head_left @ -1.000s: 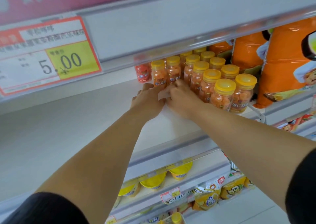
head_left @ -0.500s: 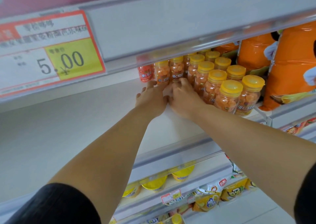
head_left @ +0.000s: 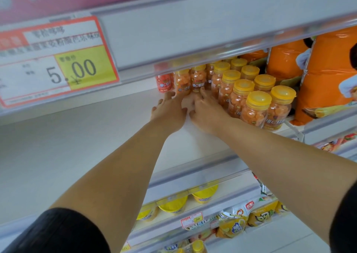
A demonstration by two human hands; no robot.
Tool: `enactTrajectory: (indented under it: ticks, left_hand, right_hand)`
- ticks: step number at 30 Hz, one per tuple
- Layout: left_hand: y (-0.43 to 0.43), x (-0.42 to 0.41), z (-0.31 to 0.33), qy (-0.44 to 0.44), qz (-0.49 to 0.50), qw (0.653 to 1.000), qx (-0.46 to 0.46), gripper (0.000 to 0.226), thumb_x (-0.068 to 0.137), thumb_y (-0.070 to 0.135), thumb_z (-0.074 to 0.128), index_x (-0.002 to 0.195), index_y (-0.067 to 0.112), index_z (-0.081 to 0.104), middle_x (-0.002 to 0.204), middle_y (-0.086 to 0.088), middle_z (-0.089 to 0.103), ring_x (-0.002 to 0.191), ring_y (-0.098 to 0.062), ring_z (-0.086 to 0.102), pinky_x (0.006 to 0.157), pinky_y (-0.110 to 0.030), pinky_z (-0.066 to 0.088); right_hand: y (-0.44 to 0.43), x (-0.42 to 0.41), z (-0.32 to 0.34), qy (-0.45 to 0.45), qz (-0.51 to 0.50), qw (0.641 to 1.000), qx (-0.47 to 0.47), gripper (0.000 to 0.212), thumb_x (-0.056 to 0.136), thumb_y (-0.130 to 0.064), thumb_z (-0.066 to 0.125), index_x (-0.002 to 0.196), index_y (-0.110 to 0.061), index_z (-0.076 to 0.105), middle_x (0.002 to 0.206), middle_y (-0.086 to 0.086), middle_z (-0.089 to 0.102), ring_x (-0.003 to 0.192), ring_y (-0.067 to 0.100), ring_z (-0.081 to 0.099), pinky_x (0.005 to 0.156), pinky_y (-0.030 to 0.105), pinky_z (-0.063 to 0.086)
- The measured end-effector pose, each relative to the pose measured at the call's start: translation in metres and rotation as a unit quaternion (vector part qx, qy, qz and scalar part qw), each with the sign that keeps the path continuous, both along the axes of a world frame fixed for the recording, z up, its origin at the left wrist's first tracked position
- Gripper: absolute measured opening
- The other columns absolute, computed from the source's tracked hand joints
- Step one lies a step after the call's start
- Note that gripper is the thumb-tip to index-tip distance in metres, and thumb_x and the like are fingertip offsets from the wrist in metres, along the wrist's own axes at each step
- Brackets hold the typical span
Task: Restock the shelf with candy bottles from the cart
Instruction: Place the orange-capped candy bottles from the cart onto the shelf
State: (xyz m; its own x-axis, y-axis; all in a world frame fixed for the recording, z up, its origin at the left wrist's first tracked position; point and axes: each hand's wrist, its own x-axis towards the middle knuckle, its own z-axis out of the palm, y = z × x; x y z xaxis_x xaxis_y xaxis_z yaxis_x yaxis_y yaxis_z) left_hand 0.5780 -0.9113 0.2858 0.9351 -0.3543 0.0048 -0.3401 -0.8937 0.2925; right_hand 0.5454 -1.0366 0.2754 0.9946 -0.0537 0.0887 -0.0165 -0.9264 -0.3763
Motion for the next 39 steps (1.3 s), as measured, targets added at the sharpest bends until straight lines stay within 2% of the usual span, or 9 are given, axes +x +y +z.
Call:
enactTrajectory:
  ticks: [5,8,13,18,23,27,31,35,39]
  left_hand:
    - [0.024,-0.049,0.016,0.014,0.016,0.998,-0.057,0.045,0.103,0.03,0.041,0.148,0.033,0.039,0.153,0.0,0.038,0.135,-0.024,0.042,0.113,-0.044,0.033]
    - [0.048,-0.109,0.025,-0.047,0.011,0.989,-0.143,0.037,0.101,0.023,0.048,0.136,0.031,0.055,0.136,0.006,0.056,0.12,-0.016,0.056,0.105,-0.041,0.042]
    - [0.09,-0.225,0.017,-0.126,0.016,0.962,-0.242,0.027,0.095,0.013,0.056,0.118,0.02,0.068,0.111,0.009,0.067,0.098,-0.001,0.062,0.085,-0.013,0.045]
    - [0.124,-0.317,-0.055,-0.04,0.125,0.963,-0.235,0.023,0.098,0.018,0.055,0.116,0.027,0.068,0.107,0.015,0.065,0.099,0.001,0.061,0.082,-0.025,0.049]
    - [0.16,-0.376,-0.156,0.096,0.229,0.957,-0.153,0.024,0.096,0.023,0.055,0.115,0.033,0.067,0.103,0.021,0.061,0.092,-0.007,0.063,0.08,-0.036,0.055]
    - [0.183,-0.414,-0.214,0.195,0.282,0.932,-0.117,0.028,0.092,0.025,0.059,0.118,0.033,0.067,0.116,0.01,0.067,0.096,-0.011,0.063,0.085,-0.034,0.053]
    - [0.205,-0.43,-0.251,0.254,0.309,0.914,-0.062,0.032,0.095,0.029,0.055,0.126,0.032,0.063,0.131,0.006,0.057,0.107,-0.018,0.061,0.09,-0.037,0.051]
    - [0.225,-0.425,-0.282,0.22,0.33,0.916,-0.066,0.041,0.093,0.023,0.058,0.133,0.031,0.057,0.141,0.005,0.047,0.12,-0.02,0.054,0.092,-0.036,0.049]
    - [0.241,-0.414,-0.309,0.178,0.331,0.925,-0.053,0.044,0.092,0.021,0.06,0.135,0.029,0.055,0.138,0.001,0.048,0.123,-0.025,0.047,0.093,-0.038,0.046]
  right_hand:
    - [0.007,-0.05,0.02,-0.01,0.046,0.998,0.044,0.041,0.098,-0.019,0.048,0.137,-0.007,0.05,0.143,0.011,0.048,0.13,0.027,0.044,0.1,0.032,0.036]
    - [0.016,-0.1,0.028,-0.067,0.103,0.99,0.065,0.035,0.095,-0.02,0.052,0.129,-0.017,0.06,0.132,0.001,0.06,0.12,0.022,0.053,0.093,0.033,0.042]
    - [0.026,-0.194,0.011,-0.16,0.216,0.947,0.178,0.021,0.088,-0.021,0.053,0.101,-0.017,0.07,0.098,-0.007,0.07,0.095,0.019,0.064,0.081,0.042,0.052]
    - [0.033,-0.261,-0.076,-0.006,0.24,0.95,0.201,0.017,0.088,-0.022,0.058,0.1,-0.022,0.07,0.09,-0.009,0.069,0.082,0.012,0.064,0.074,0.04,0.054]
    - [0.047,-0.298,-0.168,0.202,0.262,0.94,0.082,0.021,0.093,-0.026,0.054,0.108,-0.03,0.067,0.084,-0.017,0.062,0.075,0.007,0.06,0.068,0.032,0.053]
    - [0.064,-0.309,-0.221,0.297,0.251,0.919,0.07,0.022,0.093,-0.028,0.058,0.113,-0.029,0.066,0.092,-0.017,0.061,0.088,0.007,0.062,0.072,0.028,0.05]
    - [0.078,-0.297,-0.27,0.343,0.207,0.915,0.036,0.032,0.092,-0.03,0.061,0.124,-0.028,0.059,0.114,-0.005,0.064,0.085,0.011,0.061,0.074,0.031,0.053]
    - [0.089,-0.276,-0.316,0.349,0.164,0.922,0.016,0.058,0.092,-0.031,0.064,0.144,-0.024,0.039,0.127,0.002,0.059,0.086,0.017,0.059,0.067,0.032,0.051]
    - [0.099,-0.26,-0.36,0.338,0.095,0.936,0.019,0.072,0.091,-0.036,0.066,0.15,-0.02,0.028,0.123,0.011,0.053,0.079,0.021,0.052,0.046,0.025,0.028]
